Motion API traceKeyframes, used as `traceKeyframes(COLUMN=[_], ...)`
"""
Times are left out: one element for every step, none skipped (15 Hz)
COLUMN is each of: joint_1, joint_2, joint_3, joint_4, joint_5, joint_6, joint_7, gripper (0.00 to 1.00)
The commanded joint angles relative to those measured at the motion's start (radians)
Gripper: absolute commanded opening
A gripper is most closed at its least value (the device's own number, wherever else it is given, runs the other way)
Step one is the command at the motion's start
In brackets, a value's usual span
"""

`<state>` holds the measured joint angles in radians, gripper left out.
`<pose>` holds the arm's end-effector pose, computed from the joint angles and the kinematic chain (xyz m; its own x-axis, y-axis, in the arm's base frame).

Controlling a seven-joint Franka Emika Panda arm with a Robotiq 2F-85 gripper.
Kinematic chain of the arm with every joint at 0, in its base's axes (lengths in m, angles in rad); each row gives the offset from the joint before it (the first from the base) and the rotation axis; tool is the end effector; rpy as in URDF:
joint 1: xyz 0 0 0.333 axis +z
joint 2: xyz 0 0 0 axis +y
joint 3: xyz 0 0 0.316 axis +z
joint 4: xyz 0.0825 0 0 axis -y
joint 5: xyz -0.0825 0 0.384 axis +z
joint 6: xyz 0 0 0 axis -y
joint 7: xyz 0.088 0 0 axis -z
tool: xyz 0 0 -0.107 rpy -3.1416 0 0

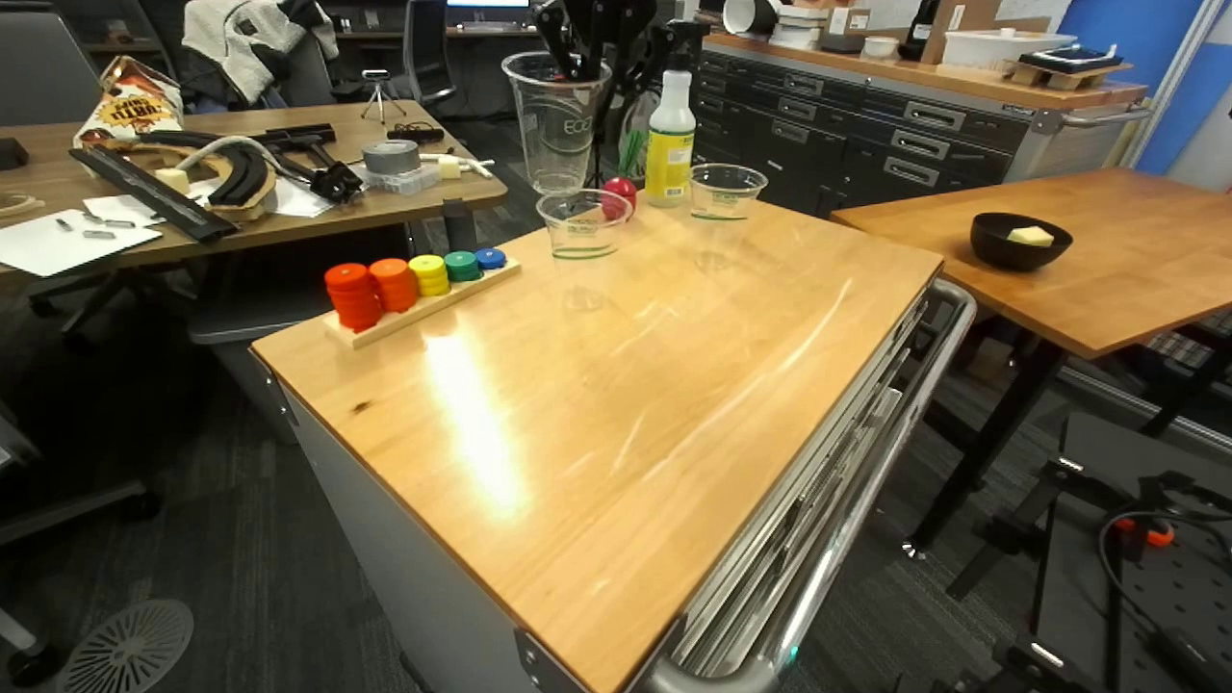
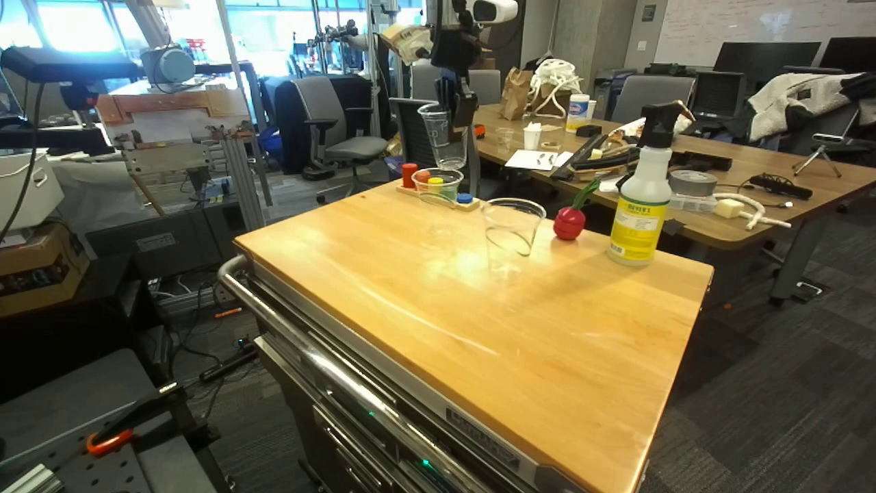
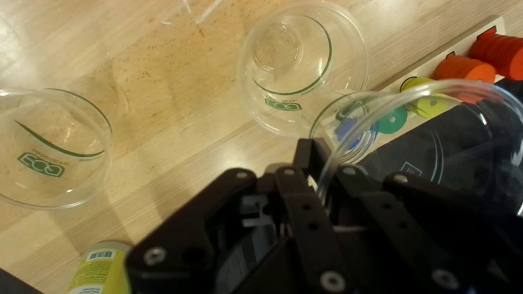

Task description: Stack the three cups

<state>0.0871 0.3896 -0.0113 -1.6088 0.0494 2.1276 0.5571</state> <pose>0.6789 0.0547 0.4151 0.8703 -0.4846 0.0875 -0.4761 -0.8734 -0.1024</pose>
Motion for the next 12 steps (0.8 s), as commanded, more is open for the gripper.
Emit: traceKeyframes(joint_1=[0.012, 0.012, 0.013, 0.013, 0.014, 0.015, 0.015, 0.012, 0.008, 0.005, 0.005, 0.003], joint_2=[-0.061, -0.075, -0.089, -0.105, -0.120, -0.131, -0.140, -0.145, -0.147, -0.144, -0.139, -0.130], joint_3=[-0.007, -0.008, -0.008, -0.008, -0.009, -0.009, -0.009, -0.006, 0.000, 0.003, 0.004, 0.007], joint_4=[-0.048, -0.057, -0.069, -0.084, -0.100, -0.112, -0.125, -0.136, -0.145, -0.155, -0.162, -0.167], joint_5=[-0.002, -0.003, -0.007, -0.013, -0.024, -0.033, -0.045, -0.045, -0.038, -0.028, -0.028, -0.017], joint_6=[0.027, 0.024, 0.024, 0.018, 0.015, 0.007, 0.002, -0.002, -0.007, -0.003, 0.003, 0.010], joint_7=[-0.003, -0.001, -0.002, -0.006, -0.007, -0.009, -0.006, -0.014, -0.027, -0.040, -0.046, -0.059], gripper=[0.01, 0.01, 0.01, 0.01, 0.01, 0.01, 0.01, 0.01, 0.01, 0.01, 0.01, 0.01])
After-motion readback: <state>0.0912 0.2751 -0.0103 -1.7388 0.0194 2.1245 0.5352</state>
